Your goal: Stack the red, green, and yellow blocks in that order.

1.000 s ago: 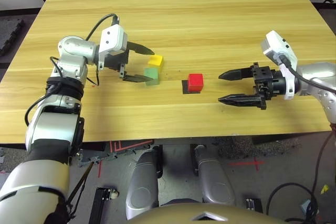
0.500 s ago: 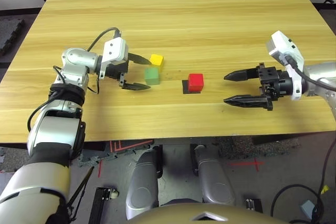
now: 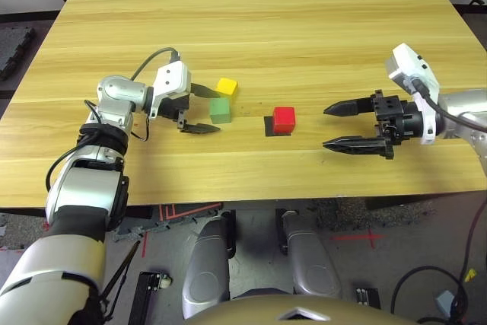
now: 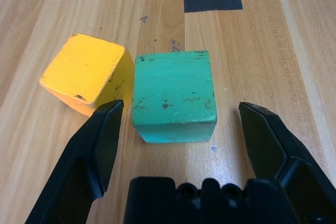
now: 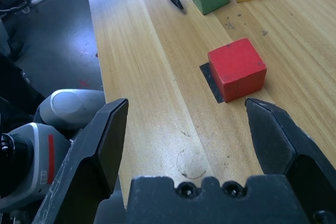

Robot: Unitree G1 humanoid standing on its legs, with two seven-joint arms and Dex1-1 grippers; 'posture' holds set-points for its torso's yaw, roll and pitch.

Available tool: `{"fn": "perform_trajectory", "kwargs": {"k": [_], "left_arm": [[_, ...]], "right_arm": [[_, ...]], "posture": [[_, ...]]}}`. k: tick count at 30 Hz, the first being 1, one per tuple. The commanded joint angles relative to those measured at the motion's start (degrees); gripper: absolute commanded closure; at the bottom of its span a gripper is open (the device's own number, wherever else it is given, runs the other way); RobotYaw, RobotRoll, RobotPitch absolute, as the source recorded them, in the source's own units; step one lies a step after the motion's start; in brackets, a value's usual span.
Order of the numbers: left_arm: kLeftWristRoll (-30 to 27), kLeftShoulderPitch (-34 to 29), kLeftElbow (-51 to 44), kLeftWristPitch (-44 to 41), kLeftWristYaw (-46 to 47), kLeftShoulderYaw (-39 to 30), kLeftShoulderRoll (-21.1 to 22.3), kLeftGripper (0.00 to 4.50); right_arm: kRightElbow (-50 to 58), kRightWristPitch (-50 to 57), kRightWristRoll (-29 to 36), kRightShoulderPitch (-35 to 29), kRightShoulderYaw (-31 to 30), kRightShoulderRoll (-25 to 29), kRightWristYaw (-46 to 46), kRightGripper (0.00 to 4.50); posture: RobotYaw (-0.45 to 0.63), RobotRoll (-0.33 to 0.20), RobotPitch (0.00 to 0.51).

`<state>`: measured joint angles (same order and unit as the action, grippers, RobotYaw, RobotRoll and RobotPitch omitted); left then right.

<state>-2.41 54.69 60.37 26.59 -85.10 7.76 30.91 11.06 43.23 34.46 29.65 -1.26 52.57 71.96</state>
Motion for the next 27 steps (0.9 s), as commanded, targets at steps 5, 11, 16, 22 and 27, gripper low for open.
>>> {"fn": "perform_trajectory", "kwargs": {"k": [5, 11, 16, 22, 27], "left_arm": [[0.08, 0.62, 0.8, -1.69, 0.14, -0.43, -1.0, 0.0], [-0.91, 1.01, 0.23, -4.52, -0.54, -1.3, -1.34, 0.91], [-0.99, 0.88, -0.56, -5.34, -0.95, -1.7, -1.51, 2.44], [-1.1, 0.45, -1.47, -5.27, -1.75, -1.79, -0.95, 2.43], [-3.13, -0.94, -8.65, -7.49, -5.03, -1.85, 0.04, 2.43]], "right_arm": [[-0.12, -1.25, -0.57, -0.33, -0.13, -0.05, 0.03, 0.03], [0.13, -1.88, -0.83, -0.77, -0.44, -0.19, -0.12, 0.0], [-0.02, -2.72, -1.48, -0.95, -0.96, -0.42, -0.1, 0.0], [-0.15, -2.83, -1.59, -0.71, -1.08, -0.69, -0.03, 0.0], [-0.81, -3.25, -1.97, -0.41, -1.32, -0.9, 0.05, 0.0]], "posture": [[0.15, -0.033, 0.239], [0.15, -0.032, 0.238], [0.15, -0.029, 0.24], [0.16, -0.029, 0.239], [0.16, -0.026, 0.235]]}}
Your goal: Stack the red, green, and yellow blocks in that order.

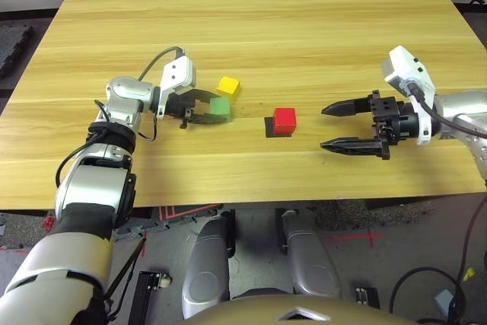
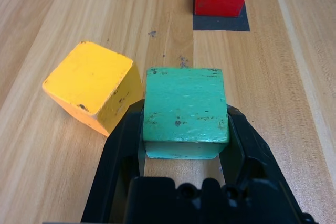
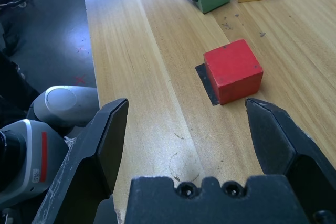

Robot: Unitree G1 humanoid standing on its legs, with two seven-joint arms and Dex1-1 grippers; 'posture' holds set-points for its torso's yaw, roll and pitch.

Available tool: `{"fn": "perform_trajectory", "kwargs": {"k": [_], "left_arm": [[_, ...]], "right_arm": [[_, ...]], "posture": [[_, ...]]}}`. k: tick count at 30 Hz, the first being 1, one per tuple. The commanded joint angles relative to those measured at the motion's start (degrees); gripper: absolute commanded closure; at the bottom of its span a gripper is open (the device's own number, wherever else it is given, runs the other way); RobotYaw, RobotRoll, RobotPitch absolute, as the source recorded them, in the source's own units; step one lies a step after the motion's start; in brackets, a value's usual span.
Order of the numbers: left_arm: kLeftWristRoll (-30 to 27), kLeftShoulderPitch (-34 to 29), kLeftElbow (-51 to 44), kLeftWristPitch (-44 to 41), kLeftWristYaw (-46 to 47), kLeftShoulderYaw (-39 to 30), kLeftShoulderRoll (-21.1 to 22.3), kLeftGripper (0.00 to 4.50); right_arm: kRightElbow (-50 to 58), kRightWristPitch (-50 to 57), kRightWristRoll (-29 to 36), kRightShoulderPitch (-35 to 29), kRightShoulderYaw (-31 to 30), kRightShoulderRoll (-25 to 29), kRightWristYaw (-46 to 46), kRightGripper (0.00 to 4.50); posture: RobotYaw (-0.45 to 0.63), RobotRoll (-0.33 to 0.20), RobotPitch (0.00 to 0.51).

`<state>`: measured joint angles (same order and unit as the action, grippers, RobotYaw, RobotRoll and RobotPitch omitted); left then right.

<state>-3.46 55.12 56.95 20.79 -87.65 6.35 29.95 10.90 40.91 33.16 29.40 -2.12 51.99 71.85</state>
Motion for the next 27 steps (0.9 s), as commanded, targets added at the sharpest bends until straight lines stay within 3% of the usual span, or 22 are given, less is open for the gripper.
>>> {"fn": "perform_trajectory", "kwargs": {"k": [1, 8, 12, 17, 22, 27], "left_arm": [[-2.9, -1.99, -8.03, -3.15, -3.25, -0.38, 1.18, 2.43], [-8.61, -5.76, -27.29, -17.27, -3.05, 0.08, 1.37, 2.43], [-5.15, -6.14, -34.95, -24.29, 3.21, 2.9, 1.14, 2.43], [-2.15, -4.36, -42.39, -41.56, 10.93, 6.14, 1.56, 2.43], [-4.84, -4.03, -52.07, -53.72, 13.02, 7.31, 1.12, 2.43], [-7.7, -3.05, -56.78, -57.17, 14.69, 6.73, -0.08, 2.43]], "right_arm": [[-0.82, -1.0, -0.72, -0.08, -0.5, -0.4, 0.15, 0.0], [-1.66, -1.65, -1.36, 0.14, -0.71, -1.27, 0.2, 0.0], [-1.17, -1.57, -1.25, -0.14, -0.58, -1.59, -0.02, 0.0], [-1.37, -1.63, -1.24, 0.04, -0.39, -1.71, -0.09, 0.0], [-1.14, -1.71, -1.12, -0.31, -0.03, -1.72, -0.36, 0.0], [-1.44, -2.08, -1.28, -0.22, -0.18, -1.97, -0.62, 0.0]], "posture": [[0.16, -0.024, 0.234], [0.17, -0.014, 0.232], [0.17, -0.011, 0.231], [0.16, -0.006, 0.222], [0.16, 0.001, 0.217], [0.16, 0.002, 0.212]]}}
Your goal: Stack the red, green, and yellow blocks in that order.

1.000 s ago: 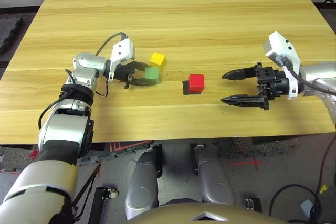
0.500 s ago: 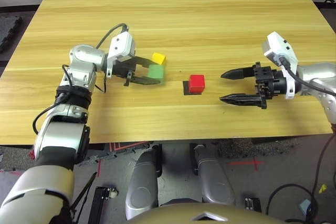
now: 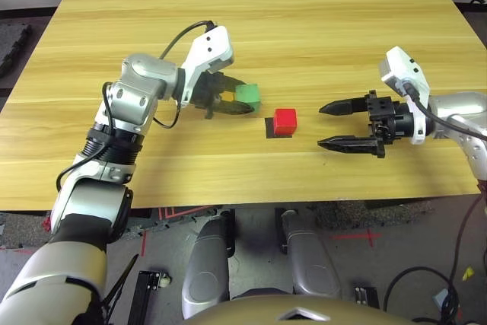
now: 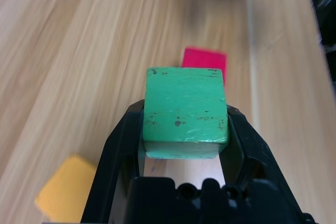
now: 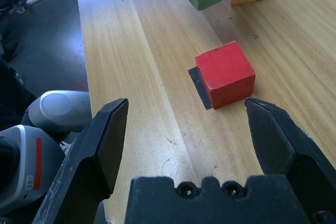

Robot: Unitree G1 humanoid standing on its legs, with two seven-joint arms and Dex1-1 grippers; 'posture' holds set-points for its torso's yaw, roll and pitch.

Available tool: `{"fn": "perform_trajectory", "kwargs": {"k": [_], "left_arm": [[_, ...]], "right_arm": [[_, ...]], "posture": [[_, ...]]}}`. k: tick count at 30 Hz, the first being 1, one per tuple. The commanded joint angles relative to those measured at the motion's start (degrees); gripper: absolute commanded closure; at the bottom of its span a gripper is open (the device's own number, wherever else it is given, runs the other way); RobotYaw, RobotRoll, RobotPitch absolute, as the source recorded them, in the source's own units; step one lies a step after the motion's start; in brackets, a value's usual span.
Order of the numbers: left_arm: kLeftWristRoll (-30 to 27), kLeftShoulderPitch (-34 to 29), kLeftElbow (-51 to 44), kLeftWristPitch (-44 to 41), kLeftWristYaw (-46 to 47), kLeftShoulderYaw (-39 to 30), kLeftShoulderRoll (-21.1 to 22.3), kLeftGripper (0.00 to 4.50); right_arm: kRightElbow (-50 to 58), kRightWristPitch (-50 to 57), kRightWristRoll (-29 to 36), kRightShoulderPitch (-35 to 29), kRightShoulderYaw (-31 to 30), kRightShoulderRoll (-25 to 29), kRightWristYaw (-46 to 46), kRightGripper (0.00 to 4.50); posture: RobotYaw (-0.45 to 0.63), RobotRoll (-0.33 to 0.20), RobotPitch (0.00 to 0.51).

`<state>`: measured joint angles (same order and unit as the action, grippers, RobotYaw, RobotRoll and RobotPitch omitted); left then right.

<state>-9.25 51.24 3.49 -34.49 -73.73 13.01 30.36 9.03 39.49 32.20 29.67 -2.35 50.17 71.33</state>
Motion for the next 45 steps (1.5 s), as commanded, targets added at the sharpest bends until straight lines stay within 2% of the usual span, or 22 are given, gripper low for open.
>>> {"fn": "perform_trajectory", "kwargs": {"k": [1, 7, 10, 14, 29, 45], "left_arm": [[-2.37, 0.91, -4.07, -1.97, 1.17, -0.03, -0.69, 2.43], [-3.44, 0.68, -7.64, -5.15, 5.76, 0.97, -2.46, 2.43], [-3.34, 0.3, -9.17, -6.37, 8.54, 2.58, -4.73, 2.43], [-1.91, 0.17, -8.17, -4.4, 10.72, 4.72, -6.18, 2.43], [1.0, -0.28, -2.63, 4.0, 9.88, 11.06, -6.62, 2.43], [4.2, 0.28, 5.87, 9.91, 9.29, 11.22, -9.01, 2.43]], "right_arm": [[0.46, -0.69, -0.29, -0.52, 0.08, -0.14, -0.12, 0.0], [0.08, -1.01, -0.37, -0.17, -0.03, -0.28, -0.27, 0.0], [0.01, -1.09, -0.37, -0.08, -0.07, -0.35, -0.28, 0.0], [-0.2, -1.24, -0.47, 0.15, -0.22, -0.48, -0.23, 0.0], [0.24, -1.02, -0.31, 0.08, -0.05, -1.22, -0.97, 0.0], [0.62, -0.96, 0.04, -0.55, 0.41, -0.89, -1.04, 0.0]], "posture": [[0.16, 0.002, 0.212], [0.16, 0.002, 0.203], [0.16, 0.002, 0.201], [0.16, 0.001, 0.2], [0.14, 0.005, 0.201], [0.13, -0.001, 0.203]]}}
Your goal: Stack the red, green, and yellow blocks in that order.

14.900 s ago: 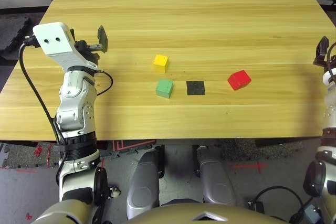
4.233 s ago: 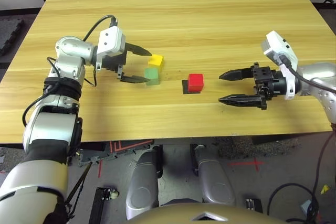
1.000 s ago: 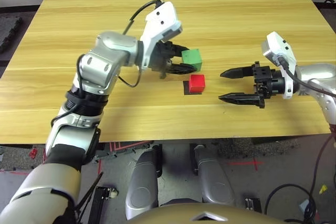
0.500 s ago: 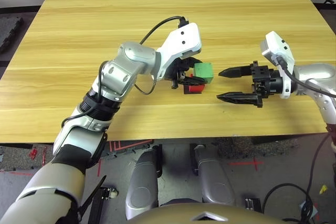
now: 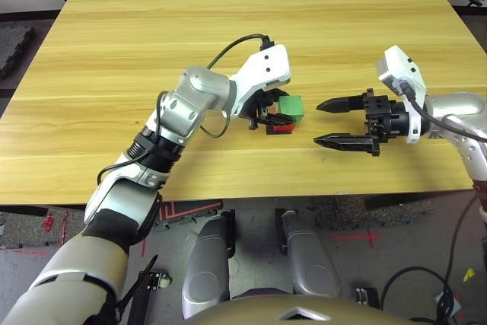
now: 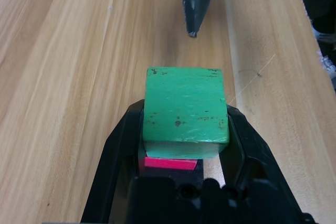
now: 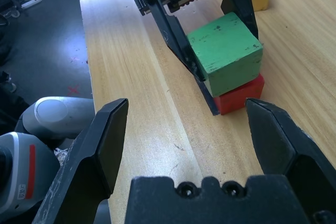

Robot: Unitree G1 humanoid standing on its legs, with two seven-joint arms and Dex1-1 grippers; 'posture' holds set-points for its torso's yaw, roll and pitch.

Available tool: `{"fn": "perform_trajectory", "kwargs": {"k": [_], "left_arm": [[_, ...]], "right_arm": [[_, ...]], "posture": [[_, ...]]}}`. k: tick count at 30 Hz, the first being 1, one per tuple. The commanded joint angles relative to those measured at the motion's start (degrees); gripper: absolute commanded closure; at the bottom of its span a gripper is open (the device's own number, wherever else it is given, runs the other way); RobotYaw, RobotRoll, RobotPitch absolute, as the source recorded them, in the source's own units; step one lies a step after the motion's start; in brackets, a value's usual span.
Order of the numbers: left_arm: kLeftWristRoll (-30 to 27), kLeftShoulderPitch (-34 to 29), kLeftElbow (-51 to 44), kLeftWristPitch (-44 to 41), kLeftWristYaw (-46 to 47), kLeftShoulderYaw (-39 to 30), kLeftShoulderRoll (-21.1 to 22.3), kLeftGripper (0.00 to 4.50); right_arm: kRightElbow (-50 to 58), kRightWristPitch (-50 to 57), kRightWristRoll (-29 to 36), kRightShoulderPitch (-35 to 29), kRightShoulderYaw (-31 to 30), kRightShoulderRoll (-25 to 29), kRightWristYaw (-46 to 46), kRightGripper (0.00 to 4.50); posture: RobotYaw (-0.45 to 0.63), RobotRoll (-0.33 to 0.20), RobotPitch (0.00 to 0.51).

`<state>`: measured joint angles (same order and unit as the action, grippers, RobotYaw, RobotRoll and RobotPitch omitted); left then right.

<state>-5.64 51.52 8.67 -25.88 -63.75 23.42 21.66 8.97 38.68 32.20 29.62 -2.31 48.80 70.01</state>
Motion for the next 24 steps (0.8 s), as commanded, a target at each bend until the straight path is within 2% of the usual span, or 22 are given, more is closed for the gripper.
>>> {"fn": "perform_trajectory", "kwargs": {"k": [1, 18, 24], "left_arm": [[0.81, -0.09, 0.91, 1.58, -0.72, 0.81, -0.34, 2.43], [2.55, 0.34, 6.54, 6.26, -1.06, 0.52, -0.8, 2.43], [2.21, 1.39, 6.2, 4.98, -1.66, -0.26, -0.46, 0.41]], "right_arm": [[0.75, -0.18, 0.06, -0.56, 0.4, 0.5, 0.3, 0.0], [0.71, -0.24, 0.15, -0.39, 0.34, 0.38, 0.53, 0.0], [0.44, -0.11, 0.22, -0.19, 0.07, 0.18, 0.7, 0.0]], "posture": [[0.13, -0.001, 0.203], [0.13, -0.005, 0.204], [0.14, -0.003, 0.204]]}}
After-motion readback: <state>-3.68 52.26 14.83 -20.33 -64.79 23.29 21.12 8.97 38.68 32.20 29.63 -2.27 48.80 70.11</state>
